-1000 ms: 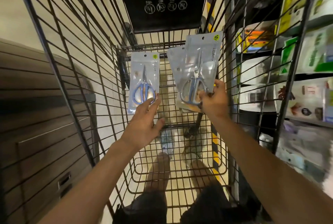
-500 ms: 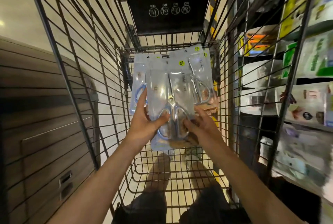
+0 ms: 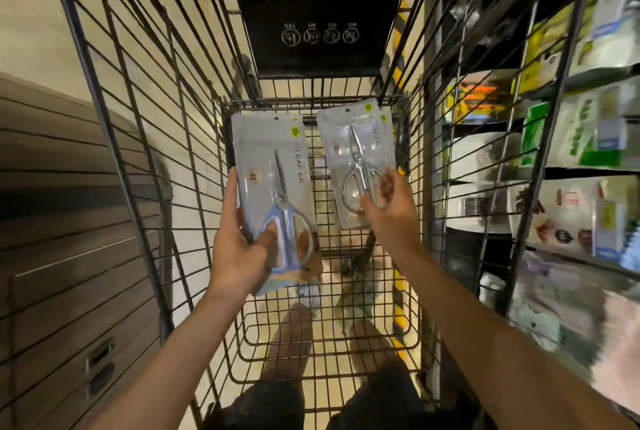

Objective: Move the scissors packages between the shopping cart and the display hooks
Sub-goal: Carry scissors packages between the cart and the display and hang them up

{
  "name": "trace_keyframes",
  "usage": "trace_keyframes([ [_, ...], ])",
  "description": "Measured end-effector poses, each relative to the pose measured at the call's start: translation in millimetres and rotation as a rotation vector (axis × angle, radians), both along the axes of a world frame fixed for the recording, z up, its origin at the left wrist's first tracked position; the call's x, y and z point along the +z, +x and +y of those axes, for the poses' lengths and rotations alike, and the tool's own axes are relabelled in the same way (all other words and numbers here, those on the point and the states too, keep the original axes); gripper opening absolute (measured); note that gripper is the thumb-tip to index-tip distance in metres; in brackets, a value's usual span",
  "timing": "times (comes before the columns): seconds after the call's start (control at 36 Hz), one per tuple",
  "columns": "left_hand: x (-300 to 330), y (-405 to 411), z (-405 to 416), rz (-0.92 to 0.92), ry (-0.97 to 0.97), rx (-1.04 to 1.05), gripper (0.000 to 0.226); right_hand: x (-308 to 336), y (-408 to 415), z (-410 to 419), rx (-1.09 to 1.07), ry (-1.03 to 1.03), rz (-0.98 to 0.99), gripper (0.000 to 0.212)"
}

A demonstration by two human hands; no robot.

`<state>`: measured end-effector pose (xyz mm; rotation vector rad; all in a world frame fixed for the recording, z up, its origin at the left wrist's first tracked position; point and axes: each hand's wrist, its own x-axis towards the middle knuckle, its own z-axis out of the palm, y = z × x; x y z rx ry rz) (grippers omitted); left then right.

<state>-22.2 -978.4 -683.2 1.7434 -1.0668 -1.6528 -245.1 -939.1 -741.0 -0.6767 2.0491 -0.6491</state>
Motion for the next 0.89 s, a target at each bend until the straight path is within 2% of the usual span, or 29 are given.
trace_keyframes([
  [0.11,-2.3,5.3,-0.5,-0.023,-0.022,-0.026,0.092,-31.5,-7.8,-22.2,-0.012,0.075,0.097,0.093],
  [0.19,-4.9,7.5,-0.8,-0.029,-0.025,-0.030,0.093,-46.6,-7.0,-32.7,0.028,0.125,0.203,0.103],
  [0.33,-9.0,11.9,-1.9,-0.016,-0.020,-0.036,0.094,-51.6,-7.0,-32.7,0.083,0.131,0.296,0.108],
  [0.56,-3.7,12.8,-7.3,0.072,-0.043,-0.031,0.090,-45.5,-13.6,-40.2,-0.002,0.176,0.240,0.118],
  [0.72,-10.3,15.5,-7.9,0.017,-0.053,-0.007,0.090,-38.9,-16.4,-40.8,0.017,0.186,0.256,0.124],
  [0.81,-10.0,13.8,-7.3,0.008,-0.061,-0.015,0.090,-34.0,-18.4,-39.4,-0.089,0.155,0.128,0.113],
  [0.89,-5.6,11.5,-6.0,0.026,-0.041,0.001,0.091,-23.0,-19.9,-35.3,-0.105,0.162,-0.014,0.080],
])
